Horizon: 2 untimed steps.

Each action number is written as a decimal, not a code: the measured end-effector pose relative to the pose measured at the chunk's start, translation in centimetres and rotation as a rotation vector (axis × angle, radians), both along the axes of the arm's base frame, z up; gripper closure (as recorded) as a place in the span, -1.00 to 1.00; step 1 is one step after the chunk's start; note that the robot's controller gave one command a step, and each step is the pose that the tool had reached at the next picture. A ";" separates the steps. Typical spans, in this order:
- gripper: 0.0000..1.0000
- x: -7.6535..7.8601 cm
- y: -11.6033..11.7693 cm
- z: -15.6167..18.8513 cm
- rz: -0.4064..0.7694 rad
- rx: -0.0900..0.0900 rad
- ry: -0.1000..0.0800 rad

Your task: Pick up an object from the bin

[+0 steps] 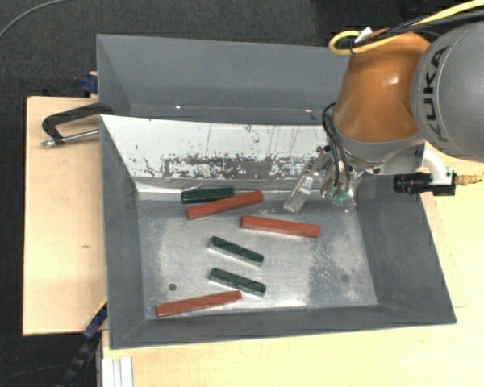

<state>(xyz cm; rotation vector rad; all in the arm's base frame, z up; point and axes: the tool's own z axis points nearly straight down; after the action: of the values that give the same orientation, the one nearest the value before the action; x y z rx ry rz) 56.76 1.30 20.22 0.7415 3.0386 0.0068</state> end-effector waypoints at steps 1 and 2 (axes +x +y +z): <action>-1.00 -0.2 0.0 -0.5 0.001 -0.001 0.010; -1.00 2.0 1.0 -13.6 0.012 -0.001 0.020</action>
Offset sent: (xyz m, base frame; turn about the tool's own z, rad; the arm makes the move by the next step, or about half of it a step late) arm 0.0000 0.0000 0.0000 0.0000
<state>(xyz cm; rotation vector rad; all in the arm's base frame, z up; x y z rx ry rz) 58.74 2.34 6.60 0.7274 3.0621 -0.0015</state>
